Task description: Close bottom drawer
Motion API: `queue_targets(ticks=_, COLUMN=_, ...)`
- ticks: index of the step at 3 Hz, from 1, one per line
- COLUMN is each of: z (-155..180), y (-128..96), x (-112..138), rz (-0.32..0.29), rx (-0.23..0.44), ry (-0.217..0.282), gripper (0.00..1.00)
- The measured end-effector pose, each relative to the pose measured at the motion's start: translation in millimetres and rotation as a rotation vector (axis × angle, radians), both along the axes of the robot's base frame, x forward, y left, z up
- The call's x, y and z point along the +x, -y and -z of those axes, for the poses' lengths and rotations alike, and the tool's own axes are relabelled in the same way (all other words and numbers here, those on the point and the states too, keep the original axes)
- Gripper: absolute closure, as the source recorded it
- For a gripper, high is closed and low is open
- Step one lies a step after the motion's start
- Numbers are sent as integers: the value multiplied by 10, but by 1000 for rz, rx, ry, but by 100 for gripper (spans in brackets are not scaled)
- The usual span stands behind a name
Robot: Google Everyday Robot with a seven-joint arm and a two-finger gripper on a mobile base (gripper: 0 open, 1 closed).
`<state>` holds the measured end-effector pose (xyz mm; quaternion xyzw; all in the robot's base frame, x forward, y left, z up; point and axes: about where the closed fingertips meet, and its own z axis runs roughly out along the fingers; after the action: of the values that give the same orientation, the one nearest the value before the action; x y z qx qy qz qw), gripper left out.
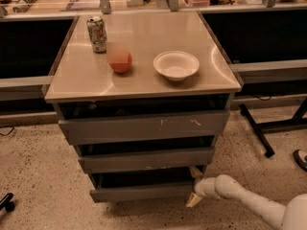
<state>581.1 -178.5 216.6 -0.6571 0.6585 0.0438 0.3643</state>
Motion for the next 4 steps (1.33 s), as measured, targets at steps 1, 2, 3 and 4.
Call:
queue_targets(ticks=1, z=-10, y=29, x=102, rz=36, rx=-9, ry=41, gripper=0)
queue_targets(ticks=2, z=-10, y=29, x=101, rz=36, rx=-9, ry=40, gripper=0)
queue_targets(ticks=3, z=80, y=-8, x=101, rz=48, rx=8, ry=33, gripper=0)
queue_targets(ticks=4, z=198, y=-51, x=123, rz=60, rx=37, ry=38, gripper=0)
